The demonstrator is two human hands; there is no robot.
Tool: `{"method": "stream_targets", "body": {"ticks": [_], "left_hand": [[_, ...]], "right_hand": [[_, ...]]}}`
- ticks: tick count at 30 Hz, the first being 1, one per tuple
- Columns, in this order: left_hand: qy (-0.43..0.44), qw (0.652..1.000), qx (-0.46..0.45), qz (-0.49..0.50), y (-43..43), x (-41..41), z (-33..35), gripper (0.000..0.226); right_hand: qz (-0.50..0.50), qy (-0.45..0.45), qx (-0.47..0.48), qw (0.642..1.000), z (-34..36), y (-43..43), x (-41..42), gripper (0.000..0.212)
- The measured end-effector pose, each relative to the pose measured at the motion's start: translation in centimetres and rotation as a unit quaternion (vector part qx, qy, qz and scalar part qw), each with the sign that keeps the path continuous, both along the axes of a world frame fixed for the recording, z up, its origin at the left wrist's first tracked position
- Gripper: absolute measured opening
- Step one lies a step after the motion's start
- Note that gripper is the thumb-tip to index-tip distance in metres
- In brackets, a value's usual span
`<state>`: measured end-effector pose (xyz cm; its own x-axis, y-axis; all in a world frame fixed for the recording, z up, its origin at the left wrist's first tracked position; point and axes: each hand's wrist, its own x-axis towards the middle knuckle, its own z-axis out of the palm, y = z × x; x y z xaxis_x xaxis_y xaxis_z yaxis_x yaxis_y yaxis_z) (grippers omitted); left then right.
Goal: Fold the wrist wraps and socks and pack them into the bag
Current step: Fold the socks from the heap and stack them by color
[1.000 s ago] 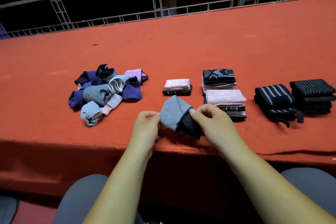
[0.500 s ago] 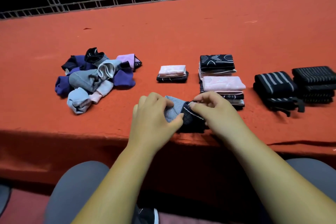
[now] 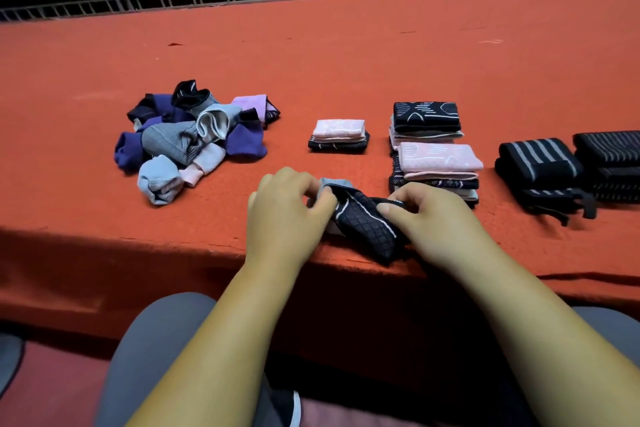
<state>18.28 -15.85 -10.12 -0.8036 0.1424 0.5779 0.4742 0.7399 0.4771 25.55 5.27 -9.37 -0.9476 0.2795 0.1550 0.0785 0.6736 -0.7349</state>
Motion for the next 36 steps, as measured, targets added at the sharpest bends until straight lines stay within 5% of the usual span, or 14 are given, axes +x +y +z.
{"method": "stream_targets", "body": {"ticks": [8,10,12,14,18,24,28,31,36], "left_hand": [[-0.188,0.928,0.320,0.037,-4.1,-3.6,0.8,0.019],[-0.200,0.866,0.449,0.092,-5.4,-4.9,1.1,0.019],[-0.240,0.767,0.585,0.111,-6.7,-6.2,1.5,0.017],[-0.260,0.727,0.631,0.073,-6.9,-6.5,1.7,0.017],[-0.288,0.846,0.449,-0.018,-5.0,-4.8,2.0,0.014],[-0.268,0.921,0.275,-0.063,-6.0,-3.8,1.9,0.033],[-0.192,0.974,0.105,0.051,-6.2,-4.0,0.8,0.044],[-0.120,0.991,0.025,-0.054,-6.7,-4.0,0.8,0.049],[-0.123,0.962,-0.123,-0.209,-6.9,-3.7,1.0,0.025]], "right_hand": [[-0.023,0.064,0.001,0.998,0.7,0.0,0.3,0.021],[-0.062,0.097,-0.042,0.992,1.2,0.7,0.5,0.021],[-0.105,0.155,-0.064,0.980,1.8,1.2,0.5,0.021],[-0.109,0.190,-0.059,0.974,1.9,0.7,0.6,0.019],[-0.042,0.189,-0.039,0.980,0.9,-0.5,0.7,0.016],[0.099,0.200,0.034,0.974,0.7,-0.3,1.2,0.012],[0.269,0.138,0.056,0.951,0.9,-0.7,1.7,0.014],[0.336,0.103,0.040,0.935,0.8,-1.3,2.0,0.015],[0.345,0.056,0.036,0.936,0.1,-2.0,1.8,0.022]]}}
